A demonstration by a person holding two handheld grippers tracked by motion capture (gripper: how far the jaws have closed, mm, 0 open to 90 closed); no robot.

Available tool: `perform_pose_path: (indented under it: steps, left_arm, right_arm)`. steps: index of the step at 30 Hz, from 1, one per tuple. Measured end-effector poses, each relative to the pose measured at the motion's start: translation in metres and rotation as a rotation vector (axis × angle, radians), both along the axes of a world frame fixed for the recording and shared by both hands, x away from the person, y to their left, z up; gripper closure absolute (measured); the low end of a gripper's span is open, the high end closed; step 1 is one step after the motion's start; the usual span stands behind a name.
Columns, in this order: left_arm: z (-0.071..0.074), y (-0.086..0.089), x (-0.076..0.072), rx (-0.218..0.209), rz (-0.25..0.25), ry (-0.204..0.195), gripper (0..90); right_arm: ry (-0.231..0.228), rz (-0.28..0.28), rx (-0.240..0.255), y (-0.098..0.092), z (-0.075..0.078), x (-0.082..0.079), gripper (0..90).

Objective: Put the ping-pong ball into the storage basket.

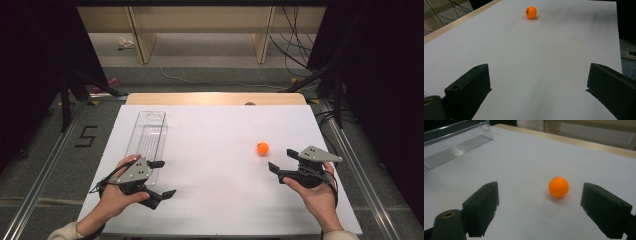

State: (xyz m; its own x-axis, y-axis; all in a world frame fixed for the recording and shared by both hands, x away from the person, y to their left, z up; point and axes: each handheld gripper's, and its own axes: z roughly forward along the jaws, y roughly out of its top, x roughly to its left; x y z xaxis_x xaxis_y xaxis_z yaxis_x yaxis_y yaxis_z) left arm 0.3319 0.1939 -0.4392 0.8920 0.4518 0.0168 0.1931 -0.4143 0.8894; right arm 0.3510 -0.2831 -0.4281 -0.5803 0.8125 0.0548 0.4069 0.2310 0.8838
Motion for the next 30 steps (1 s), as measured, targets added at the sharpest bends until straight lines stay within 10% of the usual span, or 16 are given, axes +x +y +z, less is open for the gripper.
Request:
perform_pose_path:
  steps: [30]
  left_arm:
    - [0.001,0.0,-0.001,0.003,-0.007,-0.006,4.4]
  right_arm:
    - [0.001,-0.035,-0.048,0.005,-0.01,0.021,16.1]
